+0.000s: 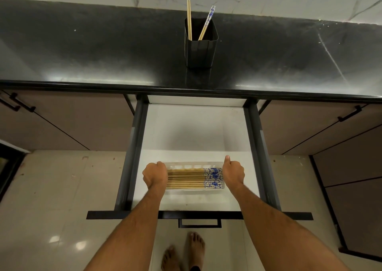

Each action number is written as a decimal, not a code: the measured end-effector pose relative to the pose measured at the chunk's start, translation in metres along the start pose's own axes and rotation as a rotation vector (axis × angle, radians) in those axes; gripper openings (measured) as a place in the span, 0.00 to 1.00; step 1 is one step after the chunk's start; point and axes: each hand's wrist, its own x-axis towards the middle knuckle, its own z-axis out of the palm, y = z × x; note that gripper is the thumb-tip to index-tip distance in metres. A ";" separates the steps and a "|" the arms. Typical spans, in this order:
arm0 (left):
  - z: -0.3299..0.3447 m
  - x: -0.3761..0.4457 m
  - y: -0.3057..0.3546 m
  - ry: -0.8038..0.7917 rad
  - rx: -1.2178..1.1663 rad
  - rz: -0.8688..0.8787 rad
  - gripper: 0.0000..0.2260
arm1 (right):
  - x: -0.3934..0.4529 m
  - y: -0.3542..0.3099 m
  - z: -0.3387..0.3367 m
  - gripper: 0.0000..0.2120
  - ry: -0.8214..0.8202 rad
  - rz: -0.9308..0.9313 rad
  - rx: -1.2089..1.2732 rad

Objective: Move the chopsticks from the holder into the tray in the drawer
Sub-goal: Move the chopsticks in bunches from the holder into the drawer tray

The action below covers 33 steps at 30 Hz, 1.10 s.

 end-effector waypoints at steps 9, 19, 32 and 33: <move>-0.022 -0.024 0.037 0.210 0.203 0.522 0.12 | -0.017 -0.039 -0.029 0.21 0.028 -0.461 -0.390; -0.087 -0.047 0.145 0.361 0.467 1.065 0.17 | -0.030 -0.148 -0.105 0.30 0.264 -0.788 -0.580; -0.139 -0.057 0.323 0.498 0.451 1.316 0.21 | 0.008 -0.295 -0.209 0.28 0.519 -0.984 -0.569; -0.137 -0.053 0.336 0.504 0.462 1.319 0.21 | 0.017 -0.306 -0.213 0.28 0.524 -0.992 -0.574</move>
